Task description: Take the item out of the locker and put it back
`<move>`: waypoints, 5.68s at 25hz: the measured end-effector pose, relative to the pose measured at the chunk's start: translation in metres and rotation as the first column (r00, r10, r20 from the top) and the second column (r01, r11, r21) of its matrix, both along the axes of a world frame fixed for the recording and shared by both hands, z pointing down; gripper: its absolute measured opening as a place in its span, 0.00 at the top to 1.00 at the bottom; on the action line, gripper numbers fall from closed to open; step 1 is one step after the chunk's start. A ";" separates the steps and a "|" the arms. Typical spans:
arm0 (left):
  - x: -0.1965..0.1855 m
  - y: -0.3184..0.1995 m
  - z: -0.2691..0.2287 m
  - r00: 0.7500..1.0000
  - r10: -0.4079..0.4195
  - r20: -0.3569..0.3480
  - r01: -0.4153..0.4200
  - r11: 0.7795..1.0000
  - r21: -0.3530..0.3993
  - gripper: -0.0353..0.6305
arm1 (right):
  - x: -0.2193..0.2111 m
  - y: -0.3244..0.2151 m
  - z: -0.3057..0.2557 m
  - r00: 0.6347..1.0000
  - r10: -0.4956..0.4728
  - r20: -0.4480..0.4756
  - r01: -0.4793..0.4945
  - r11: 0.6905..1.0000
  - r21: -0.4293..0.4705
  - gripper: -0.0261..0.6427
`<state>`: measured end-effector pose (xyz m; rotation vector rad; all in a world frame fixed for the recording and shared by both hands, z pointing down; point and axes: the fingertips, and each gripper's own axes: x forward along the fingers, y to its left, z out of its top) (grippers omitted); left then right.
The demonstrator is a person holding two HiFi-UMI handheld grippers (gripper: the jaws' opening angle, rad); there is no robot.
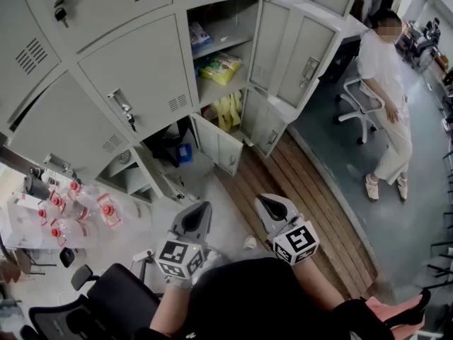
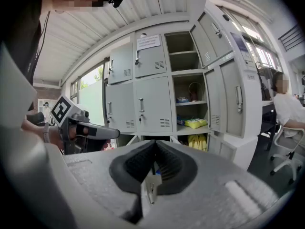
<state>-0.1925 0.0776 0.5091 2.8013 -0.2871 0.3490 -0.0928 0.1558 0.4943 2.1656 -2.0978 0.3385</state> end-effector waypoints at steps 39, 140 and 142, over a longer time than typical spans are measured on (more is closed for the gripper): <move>0.137 -0.054 0.027 0.993 -0.100 0.068 0.098 0.995 0.034 0.93 | 0.157 -0.059 0.008 0.998 -0.059 0.010 0.059 0.998 0.025 0.96; 0.120 -0.131 -0.088 0.636 -0.770 0.049 0.769 0.638 0.041 0.93 | 0.255 -0.464 -0.099 0.885 -0.385 -0.263 0.357 0.922 -0.150 0.60; 0.119 -0.129 -0.088 0.639 -0.767 0.049 0.766 0.641 0.041 0.93 | 0.254 -0.456 -0.104 0.886 -0.387 -0.254 0.363 0.922 -0.135 0.60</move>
